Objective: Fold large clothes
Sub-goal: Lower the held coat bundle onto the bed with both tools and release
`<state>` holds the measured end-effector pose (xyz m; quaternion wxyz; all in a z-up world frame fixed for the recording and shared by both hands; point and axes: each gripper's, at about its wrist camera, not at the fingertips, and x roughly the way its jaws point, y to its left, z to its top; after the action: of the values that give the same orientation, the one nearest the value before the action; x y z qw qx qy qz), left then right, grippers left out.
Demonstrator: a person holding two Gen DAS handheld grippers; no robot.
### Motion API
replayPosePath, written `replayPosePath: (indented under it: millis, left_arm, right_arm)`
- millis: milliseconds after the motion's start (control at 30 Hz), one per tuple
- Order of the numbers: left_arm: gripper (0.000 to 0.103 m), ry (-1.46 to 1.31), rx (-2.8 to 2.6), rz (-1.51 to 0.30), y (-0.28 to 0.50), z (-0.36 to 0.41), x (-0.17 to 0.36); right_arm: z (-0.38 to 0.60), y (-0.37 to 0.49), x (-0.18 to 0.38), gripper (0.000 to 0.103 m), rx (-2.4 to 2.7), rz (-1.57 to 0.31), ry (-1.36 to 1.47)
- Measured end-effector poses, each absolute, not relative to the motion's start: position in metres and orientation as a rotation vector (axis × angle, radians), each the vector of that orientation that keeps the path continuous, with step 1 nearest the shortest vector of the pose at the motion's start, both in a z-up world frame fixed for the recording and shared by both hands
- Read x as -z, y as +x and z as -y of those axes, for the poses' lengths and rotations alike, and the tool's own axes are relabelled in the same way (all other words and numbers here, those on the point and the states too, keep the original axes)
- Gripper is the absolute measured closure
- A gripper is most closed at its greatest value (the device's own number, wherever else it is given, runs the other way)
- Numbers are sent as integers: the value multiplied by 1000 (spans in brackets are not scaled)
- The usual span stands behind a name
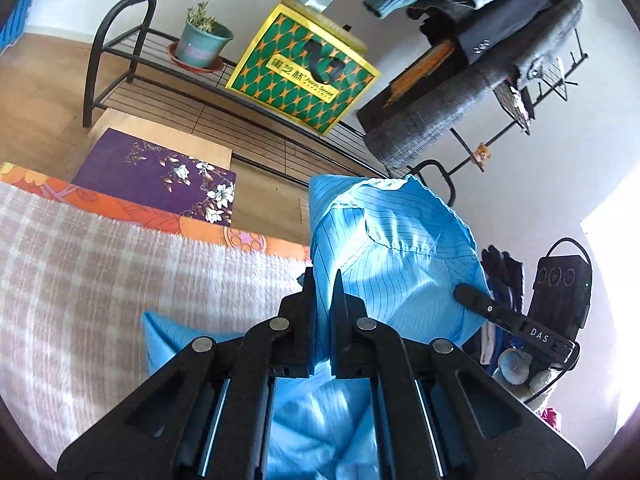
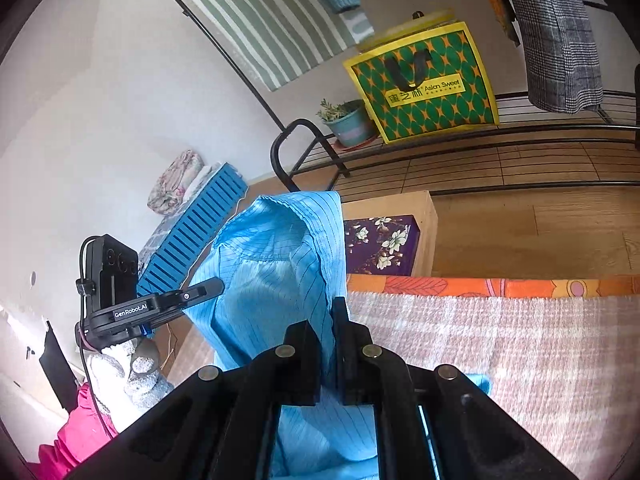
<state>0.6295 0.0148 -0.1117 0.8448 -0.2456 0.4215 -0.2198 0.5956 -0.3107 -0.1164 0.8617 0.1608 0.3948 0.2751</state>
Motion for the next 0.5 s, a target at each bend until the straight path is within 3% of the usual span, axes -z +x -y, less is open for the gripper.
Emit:
replayPosePath:
  millis: [267,500]
  left_arm:
    - [102,-469,496,-850,526,-13,60]
    - [102,-430,523,-860,429,-8,52]
  right_arm:
    - [302,494,71,101,-569,-820,299]
    - [297,393,56,101,-590,-838,252]
